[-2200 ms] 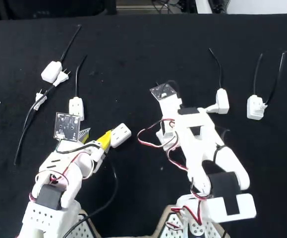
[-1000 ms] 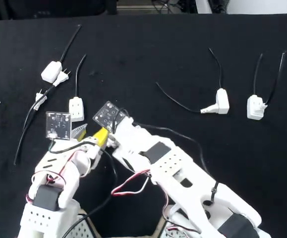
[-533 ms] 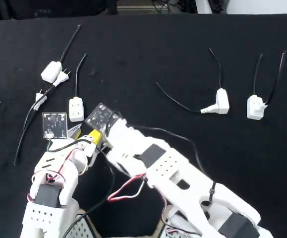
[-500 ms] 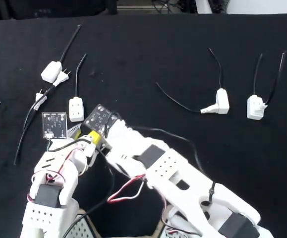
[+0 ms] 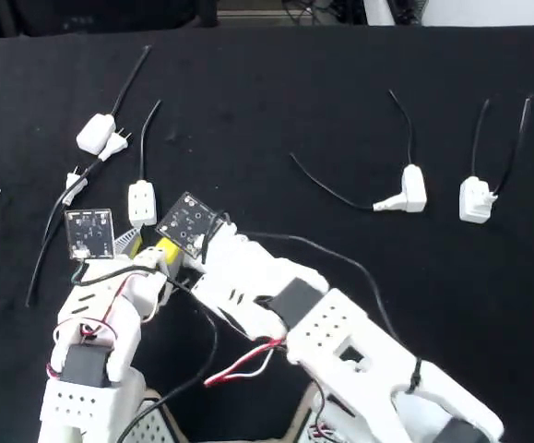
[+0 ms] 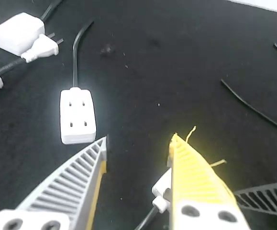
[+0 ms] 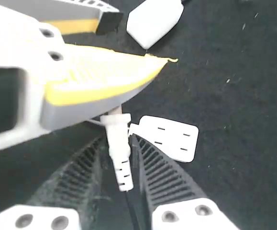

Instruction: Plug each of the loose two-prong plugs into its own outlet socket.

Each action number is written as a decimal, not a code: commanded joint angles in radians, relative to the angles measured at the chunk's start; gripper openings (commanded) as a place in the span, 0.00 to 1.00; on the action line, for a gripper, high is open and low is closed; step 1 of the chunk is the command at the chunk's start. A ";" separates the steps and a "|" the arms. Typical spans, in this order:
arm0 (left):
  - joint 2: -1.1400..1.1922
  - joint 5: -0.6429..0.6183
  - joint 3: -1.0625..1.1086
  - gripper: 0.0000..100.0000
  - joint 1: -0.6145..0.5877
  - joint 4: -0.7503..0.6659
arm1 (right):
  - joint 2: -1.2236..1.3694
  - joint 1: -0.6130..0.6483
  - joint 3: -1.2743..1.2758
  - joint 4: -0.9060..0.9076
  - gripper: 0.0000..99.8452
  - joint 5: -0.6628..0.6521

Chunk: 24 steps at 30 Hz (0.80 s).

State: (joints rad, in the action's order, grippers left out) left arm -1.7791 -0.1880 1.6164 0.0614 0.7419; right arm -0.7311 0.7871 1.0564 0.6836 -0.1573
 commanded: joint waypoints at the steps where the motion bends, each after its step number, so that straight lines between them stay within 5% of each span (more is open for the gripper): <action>1: 0.008 -0.005 -0.001 0.21 -0.004 -0.014 | -0.101 0.014 -0.004 0.005 0.01 0.005; 24: 0.008 -0.003 -0.001 0.21 -0.005 -0.006 | -0.130 0.018 0.054 -0.126 0.01 0.091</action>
State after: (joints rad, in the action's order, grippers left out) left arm -1.7806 -0.1880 1.6210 0.0598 0.7357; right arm -0.8124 0.7917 1.1132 0.6421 -0.0836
